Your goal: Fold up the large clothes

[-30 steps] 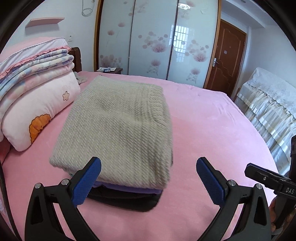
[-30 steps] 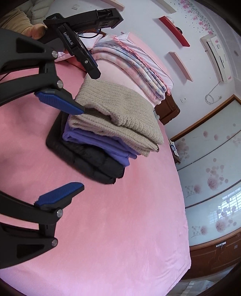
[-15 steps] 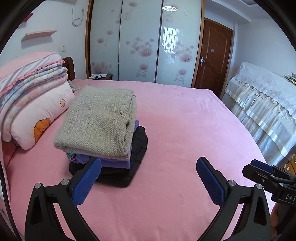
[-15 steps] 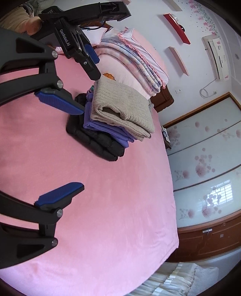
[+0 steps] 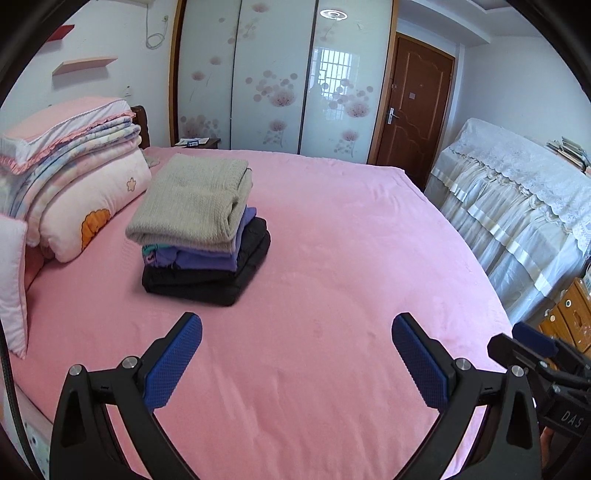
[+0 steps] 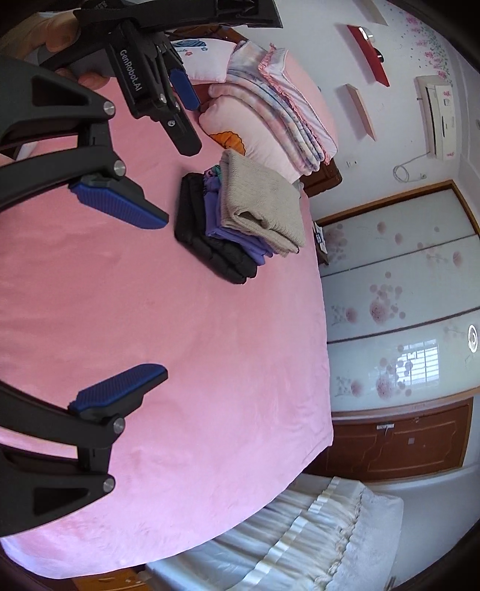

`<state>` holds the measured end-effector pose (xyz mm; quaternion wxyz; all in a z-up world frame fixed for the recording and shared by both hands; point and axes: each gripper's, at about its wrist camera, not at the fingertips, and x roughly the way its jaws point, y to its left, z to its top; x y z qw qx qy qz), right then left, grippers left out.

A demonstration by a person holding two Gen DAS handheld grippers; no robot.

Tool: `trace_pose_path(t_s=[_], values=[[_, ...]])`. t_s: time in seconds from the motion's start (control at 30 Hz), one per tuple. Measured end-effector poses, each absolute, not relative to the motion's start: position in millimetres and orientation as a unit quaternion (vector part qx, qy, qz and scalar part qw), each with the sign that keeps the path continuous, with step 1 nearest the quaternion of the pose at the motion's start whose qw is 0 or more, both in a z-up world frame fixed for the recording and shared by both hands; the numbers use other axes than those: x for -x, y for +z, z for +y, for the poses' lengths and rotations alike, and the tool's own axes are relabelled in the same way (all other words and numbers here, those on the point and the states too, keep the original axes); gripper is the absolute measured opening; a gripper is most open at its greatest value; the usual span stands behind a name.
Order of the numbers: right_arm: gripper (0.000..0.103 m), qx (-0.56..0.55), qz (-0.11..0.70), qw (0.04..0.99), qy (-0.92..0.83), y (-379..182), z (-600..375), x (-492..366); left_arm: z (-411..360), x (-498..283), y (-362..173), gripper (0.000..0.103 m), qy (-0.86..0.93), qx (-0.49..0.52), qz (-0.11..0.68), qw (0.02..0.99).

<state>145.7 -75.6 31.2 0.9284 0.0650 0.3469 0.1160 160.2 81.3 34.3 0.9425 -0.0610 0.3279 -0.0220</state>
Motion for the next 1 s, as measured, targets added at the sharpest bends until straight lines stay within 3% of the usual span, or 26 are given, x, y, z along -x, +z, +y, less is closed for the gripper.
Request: trace_pose_path(t_s=[0.47, 1.0], values=[[0.076, -0.079, 0.325, 0.938, 0.088, 29.0, -104.5, -48.5, 51.4, -57.0, 32.6, 0.102, 0.004, 0.06, 0.321, 0.945], [0.076, -0.071, 0.34, 0.936, 0.056, 13.6, -104.7, -13.1, 18.2, -35.2, 25.2, 0.102, -0.017, 0.029, 0.347, 0.937]])
